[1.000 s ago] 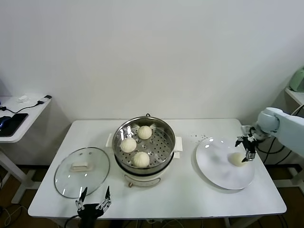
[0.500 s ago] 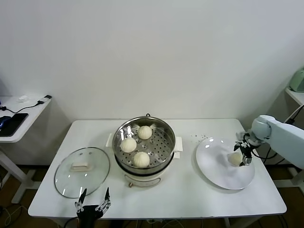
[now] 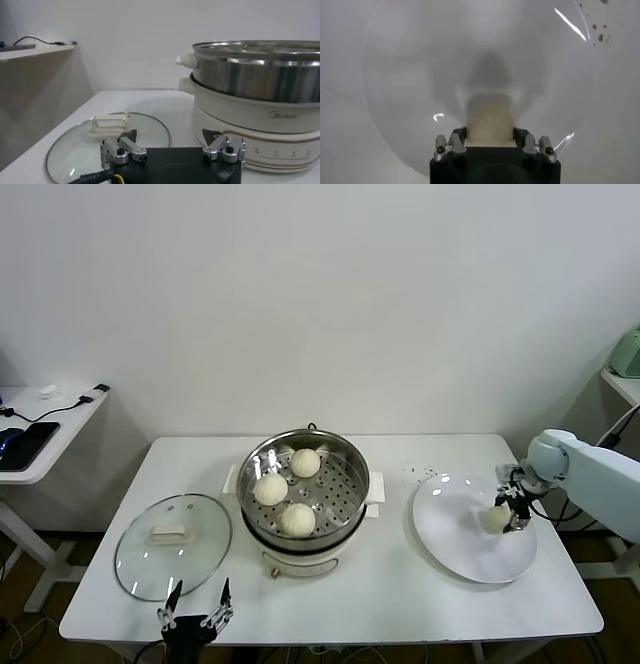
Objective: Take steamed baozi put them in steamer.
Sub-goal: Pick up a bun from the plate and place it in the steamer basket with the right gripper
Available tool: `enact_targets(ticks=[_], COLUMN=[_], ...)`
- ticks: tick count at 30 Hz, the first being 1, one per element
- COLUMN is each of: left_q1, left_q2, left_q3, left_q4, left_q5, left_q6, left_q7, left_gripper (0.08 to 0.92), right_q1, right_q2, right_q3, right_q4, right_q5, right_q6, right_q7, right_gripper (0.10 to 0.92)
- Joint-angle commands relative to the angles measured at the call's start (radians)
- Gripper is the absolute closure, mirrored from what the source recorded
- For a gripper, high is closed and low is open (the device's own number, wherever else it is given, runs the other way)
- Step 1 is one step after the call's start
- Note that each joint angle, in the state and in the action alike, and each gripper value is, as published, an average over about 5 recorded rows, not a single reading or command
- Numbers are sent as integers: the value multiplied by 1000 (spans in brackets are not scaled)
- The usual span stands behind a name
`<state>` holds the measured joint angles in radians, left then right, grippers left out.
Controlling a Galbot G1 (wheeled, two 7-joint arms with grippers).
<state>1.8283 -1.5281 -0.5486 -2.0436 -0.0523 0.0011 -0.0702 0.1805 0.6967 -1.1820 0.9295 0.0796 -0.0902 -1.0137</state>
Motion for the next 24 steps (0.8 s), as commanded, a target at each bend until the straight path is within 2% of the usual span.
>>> enact_targets(ticks=[1,8,13,18,24], left_q1=[2,-4,-10,-23,-33], left_q2=[2,4,7,8,9], left_q3=[5,17,28,37,42], left_q4=[-10,-20,-29,-33,-25], left_q5=[3,6,7,5,3], left_q6=[4,10,14,19,17], left_q7=[1,4,5,6,6], left_gripper=[177,177,177,177,177], right_q1=[263,795,1033,1086,1006], right_q2=[-39,24,149,303,481], right_q3=[-246,-696,-790,-735,-677], right_q4=[151,428,594,627,581], right_q5=[153,513,763,937,994], right_q6=[-27,-76,-135,-199,-248], right_q7=[-2,20,50,101,159], right_gripper=[404,406,406,406,406])
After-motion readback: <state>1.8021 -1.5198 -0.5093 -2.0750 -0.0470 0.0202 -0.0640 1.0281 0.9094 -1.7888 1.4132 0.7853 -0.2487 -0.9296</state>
